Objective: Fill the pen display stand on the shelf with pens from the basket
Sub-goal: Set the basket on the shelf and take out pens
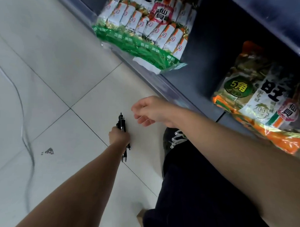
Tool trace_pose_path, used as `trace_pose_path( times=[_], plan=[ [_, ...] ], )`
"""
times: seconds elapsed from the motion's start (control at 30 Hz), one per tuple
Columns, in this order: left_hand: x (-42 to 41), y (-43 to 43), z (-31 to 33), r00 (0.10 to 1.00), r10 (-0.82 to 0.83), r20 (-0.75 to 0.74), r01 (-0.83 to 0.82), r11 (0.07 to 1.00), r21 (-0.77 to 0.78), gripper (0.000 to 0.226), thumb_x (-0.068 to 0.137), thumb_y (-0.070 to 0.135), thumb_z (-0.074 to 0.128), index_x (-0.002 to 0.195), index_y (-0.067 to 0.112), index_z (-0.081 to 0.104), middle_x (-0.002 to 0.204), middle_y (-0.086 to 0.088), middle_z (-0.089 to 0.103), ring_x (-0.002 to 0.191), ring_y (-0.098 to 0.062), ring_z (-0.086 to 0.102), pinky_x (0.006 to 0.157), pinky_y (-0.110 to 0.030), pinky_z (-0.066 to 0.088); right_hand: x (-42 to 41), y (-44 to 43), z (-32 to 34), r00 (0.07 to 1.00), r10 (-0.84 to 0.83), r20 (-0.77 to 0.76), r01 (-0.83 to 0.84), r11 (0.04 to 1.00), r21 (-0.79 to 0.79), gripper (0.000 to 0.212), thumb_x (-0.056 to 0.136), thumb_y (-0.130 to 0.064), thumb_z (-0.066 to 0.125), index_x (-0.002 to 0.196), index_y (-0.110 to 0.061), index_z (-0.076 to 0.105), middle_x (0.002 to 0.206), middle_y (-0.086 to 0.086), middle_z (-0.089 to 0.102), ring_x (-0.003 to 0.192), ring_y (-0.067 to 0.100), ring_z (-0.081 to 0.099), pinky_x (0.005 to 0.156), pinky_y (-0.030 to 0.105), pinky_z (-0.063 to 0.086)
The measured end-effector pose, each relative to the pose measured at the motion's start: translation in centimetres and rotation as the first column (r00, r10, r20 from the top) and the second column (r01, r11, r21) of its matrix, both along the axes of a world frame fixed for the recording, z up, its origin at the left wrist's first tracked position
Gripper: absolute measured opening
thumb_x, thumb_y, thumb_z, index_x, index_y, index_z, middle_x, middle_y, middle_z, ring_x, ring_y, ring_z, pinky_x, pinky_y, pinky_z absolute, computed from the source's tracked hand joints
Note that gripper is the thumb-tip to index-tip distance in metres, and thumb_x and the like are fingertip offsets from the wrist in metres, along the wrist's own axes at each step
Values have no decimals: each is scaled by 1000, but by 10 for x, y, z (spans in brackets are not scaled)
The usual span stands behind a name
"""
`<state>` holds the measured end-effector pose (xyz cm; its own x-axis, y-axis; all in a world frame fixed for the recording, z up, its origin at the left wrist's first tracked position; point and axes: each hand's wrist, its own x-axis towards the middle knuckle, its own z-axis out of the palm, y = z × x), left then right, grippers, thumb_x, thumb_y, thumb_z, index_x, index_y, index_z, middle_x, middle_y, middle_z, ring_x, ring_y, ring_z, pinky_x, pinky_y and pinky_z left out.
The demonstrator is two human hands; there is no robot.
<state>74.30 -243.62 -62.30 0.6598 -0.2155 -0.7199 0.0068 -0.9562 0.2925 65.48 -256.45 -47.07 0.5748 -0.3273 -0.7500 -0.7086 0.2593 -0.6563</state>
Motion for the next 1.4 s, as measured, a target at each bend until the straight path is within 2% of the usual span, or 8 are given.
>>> trace_pose_path(
  times=[0.33, 0.43, 0.5, 0.73, 0.83, 1.07, 1.17, 1.4],
  plan=[
    [-3, -3, -12, 991, -71, 114, 68, 997, 31, 27, 86, 5, 50, 112, 1, 47, 110, -19, 60, 103, -39, 58, 78, -38, 44, -4, -2, -19, 997, -73, -18, 74, 997, 26, 7, 95, -15, 55, 102, -17, 58, 91, 6, 64, 76, 15, 61, 62, 23, 50],
    [8, -11, -5, 973, 198, -119, -208, 975, -81, 20, 75, -1, 61, 94, -1, 56, 86, -18, 64, 78, -33, 64, 71, -39, 55, -1, -5, -17, 998, -59, -38, 57, 998, -33, 15, 95, -8, 51, 98, -17, 61, 95, 6, 65, 78, 15, 62, 63, 22, 52],
    [14, -21, 15, 832, 354, -428, -439, 891, -116, 11, 76, -8, 63, 77, -1, 55, 60, -12, 56, 50, -23, 56, 51, -29, 52, -1, -7, -11, 998, -49, -50, 45, 997, -69, 18, 95, -6, 49, 100, -15, 63, 100, 7, 65, 81, 15, 61, 66, 21, 53],
    [32, -58, 110, 444, 107, -890, -486, 863, -138, 10, 77, 0, 62, 78, 8, 56, 59, -3, 52, 41, -9, 46, 39, -18, 40, -2, -12, 26, 998, 36, -48, -48, 959, -279, 37, 90, 5, 46, 115, -14, 66, 119, 3, 64, 102, 13, 58, 79, 23, 48],
    [35, -64, 145, 436, 32, -899, -501, 839, -213, 10, 76, 2, 61, 82, 8, 55, 59, -3, 49, 41, -8, 43, 40, -18, 39, 0, -15, 50, 998, 69, -10, -68, 920, -386, 39, 85, 6, 50, 114, -14, 67, 110, 0, 67, 94, 6, 57, 73, 12, 42],
    [43, -63, 217, 423, -61, -904, -555, 771, -312, 8, 78, 8, 54, 86, 7, 52, 58, -5, 53, 42, -10, 46, 39, -17, 40, 0, -9, 108, 987, 98, 129, 6, 771, -637, 17, 77, -17, 78, 93, -21, 73, 84, -5, 68, 79, 11, 61, 74, 25, 47],
    [44, -62, 255, 510, -119, -852, -482, 781, -397, 4, 81, 12, 57, 79, 8, 56, 61, -3, 54, 44, -10, 46, 41, -17, 40, -1, -4, 139, 978, 25, 209, 142, 651, -746, 27, 85, -20, 69, 66, -24, 50, 68, -3, 61, 63, 14, 51, 59, 28, 41],
    [23, -65, 348, 688, -333, -645, -394, 575, -717, 11, 90, 10, 57, 99, 7, 61, 71, -3, 66, 56, -14, 61, 48, -23, 48, -17, -2, 215, 896, -152, 418, 423, 581, -695, 14, 87, -27, 68, 89, -17, 58, 80, 7, 67, 74, 24, 62, 71, 38, 53]
  ],
)
